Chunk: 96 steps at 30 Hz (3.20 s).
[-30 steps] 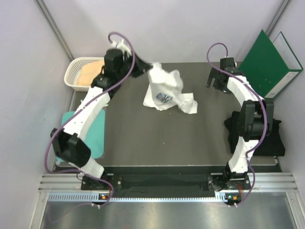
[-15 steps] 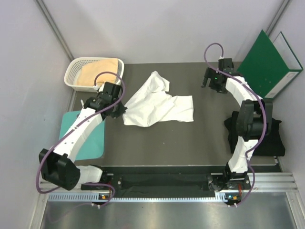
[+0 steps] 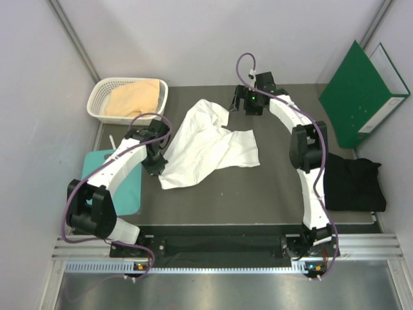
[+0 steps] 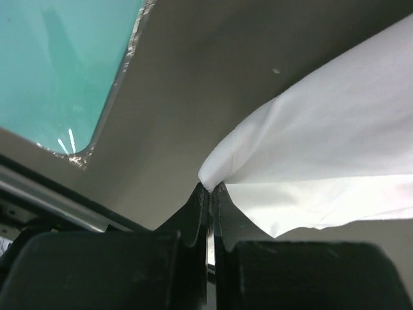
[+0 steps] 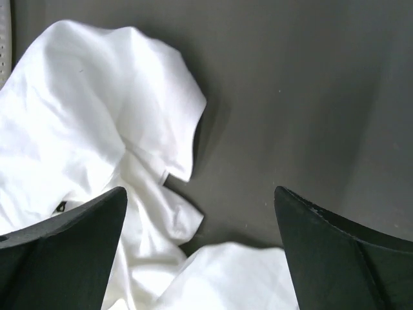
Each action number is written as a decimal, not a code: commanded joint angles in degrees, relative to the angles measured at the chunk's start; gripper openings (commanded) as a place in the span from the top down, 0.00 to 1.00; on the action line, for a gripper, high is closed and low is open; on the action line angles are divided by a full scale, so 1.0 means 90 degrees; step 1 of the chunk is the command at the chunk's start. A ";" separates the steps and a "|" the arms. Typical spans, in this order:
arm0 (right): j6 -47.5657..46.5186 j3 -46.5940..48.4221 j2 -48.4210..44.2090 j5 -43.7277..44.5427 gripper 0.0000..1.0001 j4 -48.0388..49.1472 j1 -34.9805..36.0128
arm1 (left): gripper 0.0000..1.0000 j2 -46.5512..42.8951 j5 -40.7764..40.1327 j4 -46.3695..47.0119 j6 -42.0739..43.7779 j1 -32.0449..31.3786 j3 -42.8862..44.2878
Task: Fold and stack the t-shirts
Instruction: Move the tshirt to the center of the board, then flatten out the tshirt
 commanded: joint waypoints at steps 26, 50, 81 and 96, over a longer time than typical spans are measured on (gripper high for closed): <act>0.2013 0.0801 0.1992 -0.1782 0.67 0.0700 0.0457 | 1.00 0.0260 0.0170 0.0089 -0.0097 0.0486 -0.0195; 0.0746 -0.1678 -0.2293 -0.0785 1.00 0.0301 -0.1417 | 0.90 0.1674 0.0140 0.1231 0.1386 0.1325 0.1768; 0.0871 -0.2859 -0.1678 -0.0942 0.99 0.0827 -0.1447 | 0.27 0.4772 0.3002 0.1653 0.4307 -0.1594 0.5040; 0.0714 -0.2733 -0.1766 -0.0982 1.00 0.0671 -0.1457 | 1.00 0.3455 0.1363 0.1681 0.3703 -0.0845 0.4552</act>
